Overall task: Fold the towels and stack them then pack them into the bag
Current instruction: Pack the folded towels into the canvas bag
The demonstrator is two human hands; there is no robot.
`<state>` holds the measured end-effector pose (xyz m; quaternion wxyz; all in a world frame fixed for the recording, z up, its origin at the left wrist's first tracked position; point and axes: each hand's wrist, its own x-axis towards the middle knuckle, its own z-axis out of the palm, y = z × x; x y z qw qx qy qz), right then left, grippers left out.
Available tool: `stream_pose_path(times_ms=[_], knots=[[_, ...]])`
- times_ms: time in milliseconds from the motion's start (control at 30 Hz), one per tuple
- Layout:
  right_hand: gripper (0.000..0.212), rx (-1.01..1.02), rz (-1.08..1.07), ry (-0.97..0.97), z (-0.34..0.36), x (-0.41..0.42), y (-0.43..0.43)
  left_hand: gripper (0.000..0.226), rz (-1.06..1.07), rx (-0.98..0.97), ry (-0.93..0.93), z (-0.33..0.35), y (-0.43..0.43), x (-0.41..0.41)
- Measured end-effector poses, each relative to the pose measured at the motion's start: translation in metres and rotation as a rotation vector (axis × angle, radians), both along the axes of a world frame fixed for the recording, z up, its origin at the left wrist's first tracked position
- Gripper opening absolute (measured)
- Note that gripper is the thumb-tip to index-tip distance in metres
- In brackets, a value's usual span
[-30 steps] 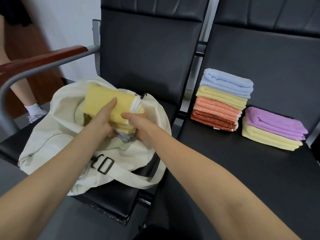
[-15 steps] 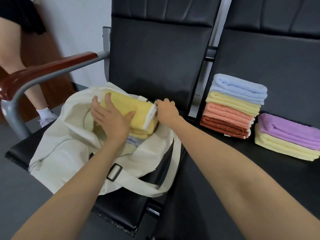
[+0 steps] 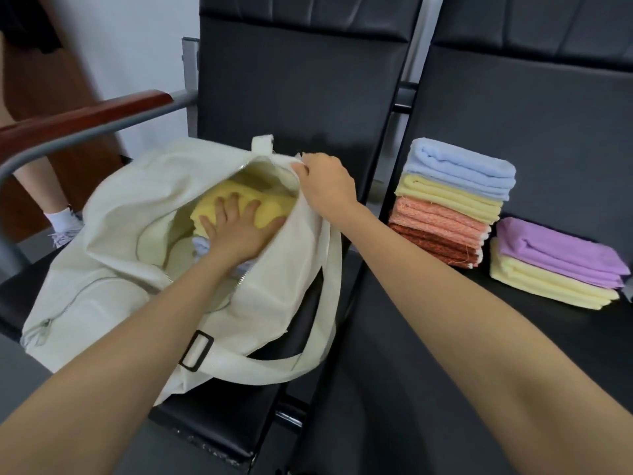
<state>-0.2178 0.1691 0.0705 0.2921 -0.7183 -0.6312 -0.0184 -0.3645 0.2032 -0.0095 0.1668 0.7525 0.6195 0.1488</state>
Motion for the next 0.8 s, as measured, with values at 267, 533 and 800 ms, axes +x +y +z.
stream_pose_path(times_ms=[267,533,800], knots=[[0.052,-0.31,0.113,0.012,-0.05,0.014,-0.02,0.053,0.193,0.123,-0.649,-0.009,-0.037,-0.023],[0.043,-0.213,0.093,0.064,-0.051,0.008,-0.023,0.073,0.408,-0.987,-1.442,0.018,-0.032,-0.021],[0.043,-0.041,0.102,0.134,-0.035,0.003,-0.017,0.028,0.63,-0.667,-1.511,0.013,0.019,0.007]])
